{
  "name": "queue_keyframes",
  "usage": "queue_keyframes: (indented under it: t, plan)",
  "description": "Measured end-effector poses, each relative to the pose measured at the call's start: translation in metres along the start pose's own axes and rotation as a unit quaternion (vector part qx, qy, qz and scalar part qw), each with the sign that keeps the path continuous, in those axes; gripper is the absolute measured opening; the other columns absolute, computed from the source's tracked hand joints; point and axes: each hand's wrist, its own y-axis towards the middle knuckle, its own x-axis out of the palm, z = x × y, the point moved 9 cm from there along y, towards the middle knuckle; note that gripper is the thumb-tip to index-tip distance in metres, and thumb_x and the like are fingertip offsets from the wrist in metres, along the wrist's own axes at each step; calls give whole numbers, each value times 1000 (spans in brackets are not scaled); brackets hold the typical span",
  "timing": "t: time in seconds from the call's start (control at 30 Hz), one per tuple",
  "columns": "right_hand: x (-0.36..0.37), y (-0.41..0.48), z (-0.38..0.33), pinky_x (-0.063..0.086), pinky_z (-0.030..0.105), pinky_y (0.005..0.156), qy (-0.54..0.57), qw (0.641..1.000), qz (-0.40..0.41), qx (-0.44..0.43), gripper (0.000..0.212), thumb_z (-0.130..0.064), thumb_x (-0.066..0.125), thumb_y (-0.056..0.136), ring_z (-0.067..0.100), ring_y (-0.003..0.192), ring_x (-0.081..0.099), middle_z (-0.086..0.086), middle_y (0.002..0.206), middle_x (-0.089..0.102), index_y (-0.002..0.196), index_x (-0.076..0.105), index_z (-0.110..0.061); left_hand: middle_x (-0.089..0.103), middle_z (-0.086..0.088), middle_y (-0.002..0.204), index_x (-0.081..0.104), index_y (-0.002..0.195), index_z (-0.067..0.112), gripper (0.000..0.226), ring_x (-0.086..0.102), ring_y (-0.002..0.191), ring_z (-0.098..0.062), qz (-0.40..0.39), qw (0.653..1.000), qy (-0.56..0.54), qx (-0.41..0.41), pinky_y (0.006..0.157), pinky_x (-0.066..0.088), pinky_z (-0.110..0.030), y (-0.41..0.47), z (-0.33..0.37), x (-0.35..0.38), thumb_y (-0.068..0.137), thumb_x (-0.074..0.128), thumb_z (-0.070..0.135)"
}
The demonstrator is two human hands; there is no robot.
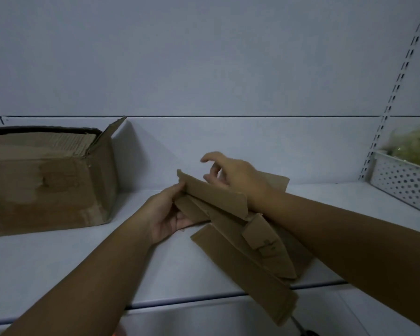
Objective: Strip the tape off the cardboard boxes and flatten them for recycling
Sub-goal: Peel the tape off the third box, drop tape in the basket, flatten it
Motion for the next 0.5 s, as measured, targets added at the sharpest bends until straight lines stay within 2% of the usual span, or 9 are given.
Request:
queue_keyframes:
  t: [0.07, 0.13, 0.23, 0.3, 0.4, 0.5]
  plan:
    - [-18, -4, -5, 46, 26, 62, 6, 999, 39, -2, 20, -32, 58, 89, 3, 59, 54, -13, 67, 59, 106, 55, -23, 70, -18, 107, 60, 113, 12, 54, 68, 96, -36, -24, 999, 30, 0, 68, 57, -46, -2, 1, 6, 81, 59, 55]
    - [-25, -9, -10, 47, 27, 61, -2, 1000, 23, 11, 14, -29, 61, 88, 5, 54, 53, -9, 61, 60, 98, 60, -19, 72, -15, 103, 61, 106, 13, 61, 70, 92, -33, -19, 997, 76, 0, 67, 57, -44, -4, 0, 12, 70, 65, 62]
    - [-47, -19, -14, 46, 23, 58, 65, 996, 33, 44, 6, -26, 62, 87, 7, 51, 53, -5, 55, 59, 84, 63, -21, 64, -16, 106, 56, 106, 15, 51, 71, 86, -30, 50, 993, 109, 21, 65, 57, -41, -4, 2, 6, 76, 64, 56]
    - [-67, -28, -21, 42, 19, 56, 100, 994, 20, 30, 11, -24, 65, 85, 6, 51, 51, -6, 55, 57, 76, 64, -19, 63, -16, 111, 54, 113, 17, 50, 71, 88, -28, 62, 993, 100, 29, 64, 58, -40, -2, 2, 5, 81, 60, 54]
    - [-73, -44, -35, 40, 17, 52, 44, 990, -133, -15, 14, -28, 67, 83, 8, 53, 51, -6, 58, 57, 72, 67, -19, 65, -16, 112, 57, 113, 16, 53, 71, 88, -27, 65, 993, 96, 34, 65, 58, -41, 0, 2, 4, 81, 58, 58]
    - [-70, -61, -34, 47, 30, 57, -49, 965, -257, -17, 11, -39, 65, 83, 10, 58, 54, -8, 64, 59, 88, 69, -30, 65, -17, 115, 57, 118, 13, 62, 71, 89, -27, 79, 992, 94, 35, 65, 58, -41, 1, 2, 0, 79, 59, 60]
